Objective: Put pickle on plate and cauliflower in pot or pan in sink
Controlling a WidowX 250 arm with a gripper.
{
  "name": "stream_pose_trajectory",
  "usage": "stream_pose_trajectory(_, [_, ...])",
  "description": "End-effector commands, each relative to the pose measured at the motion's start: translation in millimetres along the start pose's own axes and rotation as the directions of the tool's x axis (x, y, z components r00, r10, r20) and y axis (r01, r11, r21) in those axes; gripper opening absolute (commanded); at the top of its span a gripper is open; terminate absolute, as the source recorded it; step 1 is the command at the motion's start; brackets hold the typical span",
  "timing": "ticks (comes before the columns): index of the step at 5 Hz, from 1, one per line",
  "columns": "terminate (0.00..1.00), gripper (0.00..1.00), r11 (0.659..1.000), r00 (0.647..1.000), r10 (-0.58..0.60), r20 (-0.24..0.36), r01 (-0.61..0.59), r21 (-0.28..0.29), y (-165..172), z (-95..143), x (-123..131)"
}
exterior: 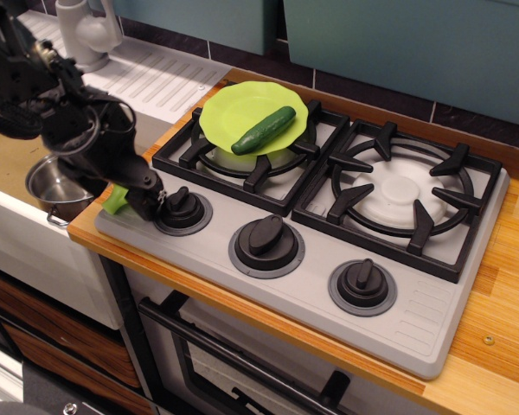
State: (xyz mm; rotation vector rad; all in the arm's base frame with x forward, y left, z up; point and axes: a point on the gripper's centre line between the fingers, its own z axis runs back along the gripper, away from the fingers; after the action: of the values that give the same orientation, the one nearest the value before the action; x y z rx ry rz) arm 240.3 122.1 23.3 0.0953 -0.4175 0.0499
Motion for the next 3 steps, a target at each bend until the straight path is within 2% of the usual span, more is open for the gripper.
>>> stream_pose_trajectory(1, [0.00,0.00,1.000,1.000,0.001,0.005,-0.001,-0.026,-0.6,2.8,9.0])
stream_pose_trajectory(3, [0.00,0.00,0.998,1.000,-0.007,-0.010,0.006,-0.062,8.2,15.3,14.6])
